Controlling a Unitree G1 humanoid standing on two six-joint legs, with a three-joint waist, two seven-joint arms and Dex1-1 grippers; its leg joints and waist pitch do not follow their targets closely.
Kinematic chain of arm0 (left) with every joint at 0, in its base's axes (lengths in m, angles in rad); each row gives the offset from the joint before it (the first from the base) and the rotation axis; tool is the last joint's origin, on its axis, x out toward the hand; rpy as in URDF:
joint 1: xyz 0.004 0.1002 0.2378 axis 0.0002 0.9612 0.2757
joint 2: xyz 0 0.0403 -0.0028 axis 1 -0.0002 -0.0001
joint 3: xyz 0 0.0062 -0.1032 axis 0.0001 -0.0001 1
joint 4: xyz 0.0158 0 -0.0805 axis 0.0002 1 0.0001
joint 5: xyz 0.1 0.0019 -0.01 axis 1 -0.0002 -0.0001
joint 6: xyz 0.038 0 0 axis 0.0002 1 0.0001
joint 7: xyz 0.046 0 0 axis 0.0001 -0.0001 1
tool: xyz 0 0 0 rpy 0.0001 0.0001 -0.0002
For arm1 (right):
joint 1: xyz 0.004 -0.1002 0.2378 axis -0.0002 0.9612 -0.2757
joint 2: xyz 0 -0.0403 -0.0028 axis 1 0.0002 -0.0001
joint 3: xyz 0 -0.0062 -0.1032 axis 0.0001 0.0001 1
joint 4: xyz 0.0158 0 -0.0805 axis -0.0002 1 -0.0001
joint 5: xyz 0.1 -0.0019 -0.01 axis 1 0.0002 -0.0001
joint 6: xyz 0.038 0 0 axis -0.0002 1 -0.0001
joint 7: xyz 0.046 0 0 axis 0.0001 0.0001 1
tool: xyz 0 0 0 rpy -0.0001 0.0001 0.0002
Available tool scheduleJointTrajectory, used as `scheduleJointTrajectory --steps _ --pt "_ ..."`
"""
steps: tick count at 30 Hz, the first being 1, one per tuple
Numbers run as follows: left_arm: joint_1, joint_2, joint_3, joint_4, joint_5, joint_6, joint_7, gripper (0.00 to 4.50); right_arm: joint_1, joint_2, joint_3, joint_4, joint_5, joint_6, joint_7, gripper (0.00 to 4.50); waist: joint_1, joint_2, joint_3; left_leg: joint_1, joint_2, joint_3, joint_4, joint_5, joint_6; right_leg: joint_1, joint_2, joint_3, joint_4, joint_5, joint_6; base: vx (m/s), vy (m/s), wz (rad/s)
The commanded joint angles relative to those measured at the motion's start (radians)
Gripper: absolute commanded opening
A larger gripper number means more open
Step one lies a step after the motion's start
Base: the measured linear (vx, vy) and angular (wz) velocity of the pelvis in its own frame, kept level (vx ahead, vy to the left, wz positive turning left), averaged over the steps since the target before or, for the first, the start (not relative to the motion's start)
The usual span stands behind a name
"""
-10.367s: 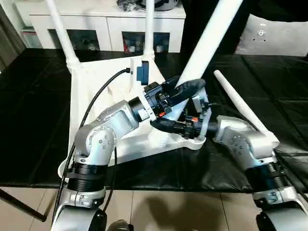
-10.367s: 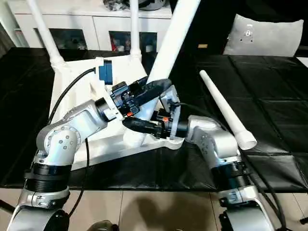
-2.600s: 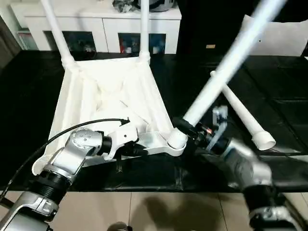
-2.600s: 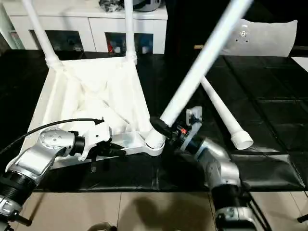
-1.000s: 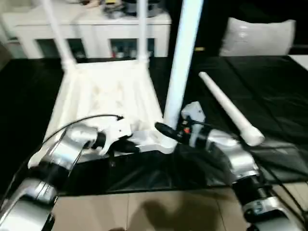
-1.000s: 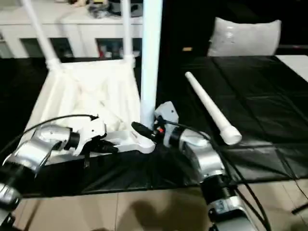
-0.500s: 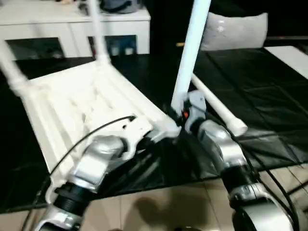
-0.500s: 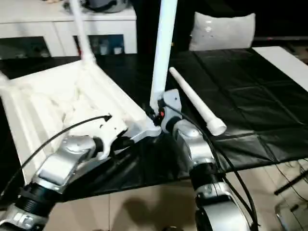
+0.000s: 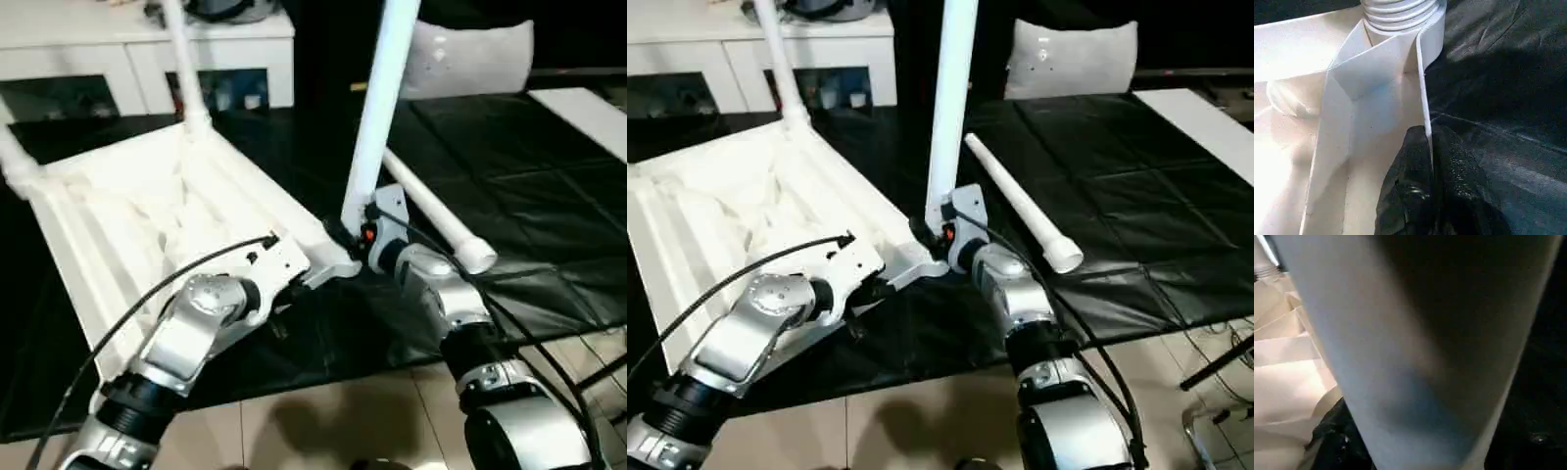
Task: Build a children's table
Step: Insert table leg to table base, then rotate leg to tighten
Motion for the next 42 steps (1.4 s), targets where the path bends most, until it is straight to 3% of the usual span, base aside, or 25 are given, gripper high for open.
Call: scheduleJointTrajectory --steps 1,4,6,7,8,9,10,13,16,24,29,33,37,42 --pt "-0.022 0.005 -0.006 -0.02 -0.003 -0.034 -0.018 0.0 0.037 -0.005 0.025 0.073 -0.024 0.038 0.02 3.18 0.01 0.014 -0.047 0.007 0.043 -0.016 -0.08 -0.478 -0.003 0.025 -0.064 0.043 -0.071 -0.359 -0.165 0.0 0.0 0.0" --pt "-0.033 0.001 0.022 0.014 -0.008 -0.05 0.005 0.0 0.054 -0.033 0.04 0.037 -0.023 0.012 0.088 3.51 0.026 0.012 -0.053 0.003 0.045 -0.005 -0.074 -0.382 0.022 0.029 -0.062 0.044 -0.064 -0.271 -0.187 0.0 0.0 0.0" --pt "-0.039 0.001 0.041 0.038 -0.02 -0.069 0.009 0.0 0.083 -0.058 0.054 -0.009 -0.019 -0.003 0.153 3.61 0.028 0.01 -0.054 0.004 0.045 -0.002 -0.072 -0.375 0.029 0.028 -0.059 0.043 -0.064 -0.277 -0.194 0.0 0.0 0.0" --pt "-0.039 0.002 0.043 0.042 -0.023 -0.074 0.009 0.0 0.089 -0.063 0.056 -0.018 -0.018 -0.007 0.165 3.68 0.034 0.009 -0.054 0.005 0.044 0.001 -0.07 -0.372 0.035 0.028 -0.061 0.043 -0.067 -0.306 -0.185 0.0 0.0 0.0" --pt "-0.041 0.009 0.049 0.06 -0.031 -0.102 0.003 0.0 0.116 -0.083 0.063 -0.06 -0.011 -0.012 0.205 3.87 0.036 0.009 -0.057 0.001 0.044 0.001 -0.07 -0.35 0.036 0.033 -0.061 0.042 -0.065 -0.292 -0.184 0.0 0.0 0.0" --pt "-0.042 0.017 0.053 0.079 -0.038 -0.134 -0.007 0.0 0.144 -0.104 0.067 -0.105 -0.003 -0.021 0.242 3.87 0.045 0.015 -0.056 0.0 0.043 0.003 -0.068 -0.323 0.043 0.032 -0.059 0.042 -0.067 -0.274 -0.175 0.0 0.0 0.0" --pt "-0.043 0.026 0.053 0.093 -0.04 -0.157 -0.019 0.0 0.167 -0.124 0.071 -0.14 0.004 -0.034 0.277 4.04 0.051 0.012 -0.059 0.001 0.047 0.005 -0.066 -0.304 0.046 0.034 -0.058 0.042 -0.062 -0.236 -0.177 0.0 0.0 0.0" --pt "-0.042 0.062 0.041 0.125 -0.038 -0.222 -0.062 0.0 0.209 -0.178 0.074 -0.193 0.017 -0.061 0.354 4.21 0.051 0.016 -0.063 -0.004 0.046 0.006 -0.063 -0.267 0.056 0.041 -0.058 0.04 -0.052 -0.187 -0.194 0.0 0.0 0.0" --pt "-0.041 0.088 0.03 0.142 -0.044 -0.254 -0.107 0.0 0.219 -0.217 0.062 -0.203 0.019 -0.094 0.386 4.48 0.049 0.016 -0.063 -0.006 0.045 0.007 -0.061 -0.262 0.058 0.043 -0.058 0.038 -0.054 -0.197 -0.205 0.0 0.0 0.0" --pt "-0.057 0.16 -0.029 0.216 -0.052 -0.421 -0.274 0.0 0.214 -0.315 0.036 -0.279 0.075 -0.086 0.541 4.48 0.058 0.023 -0.066 0.0 0.047 0.01 -0.052 -0.233 0.075 0.044 -0.056 0.037 -0.047 -0.174 -0.228 0.0 0.0 0.0" --pt "-0.066 0.182 -0.059 0.228 -0.065 -0.475 -0.369 0.0 0.185 -0.352 0.065 -0.295 0.074 -0.107 0.643 4.48 0.081 0.023 -0.069 0.006 0.052 0.012 -0.048 -0.233 0.069 0.041 -0.057 0.037 -0.038 -0.16 -0.247 0.0 0.0 0.0" --pt "-0.073 0.193 -0.08 0.229 -0.067 -0.509 -0.429 0.0 0.174 -0.369 0.108 -0.301 0.066 -0.108 0.719 4.48 0.094 0.023 -0.066 0.008 0.053 0.011 -0.049 -0.275 0.053 0.039 -0.061 0.039 -0.041 -0.228 -0.231 0.0 0.0 0.0" --pt "-0.081 0.202 -0.1 0.231 -0.059 -0.531 -0.465 0.0 0.146 -0.354 0.131 -0.266 0.053 -0.108 0.748 4.18 0.099 0.023 -0.068 0.007 0.053 0.008 -0.05 -0.29 0.038 0.039 -0.061 0.039 -0.038 -0.244 -0.224 0.0 0.0 0.0" --pt "-0.083 0.199 -0.101 0.234 -0.059 -0.537 -0.473 0.0 0.123 -0.344 0.148 -0.227 0.032 -0.124 0.765 3.72 0.102 0.021 -0.071 0.007 0.052 0.01 -0.046 -0.265 0.039 0.04 -0.06 0.039 -0.033 -0.198 -0.234 0.0 0.0 0.0"
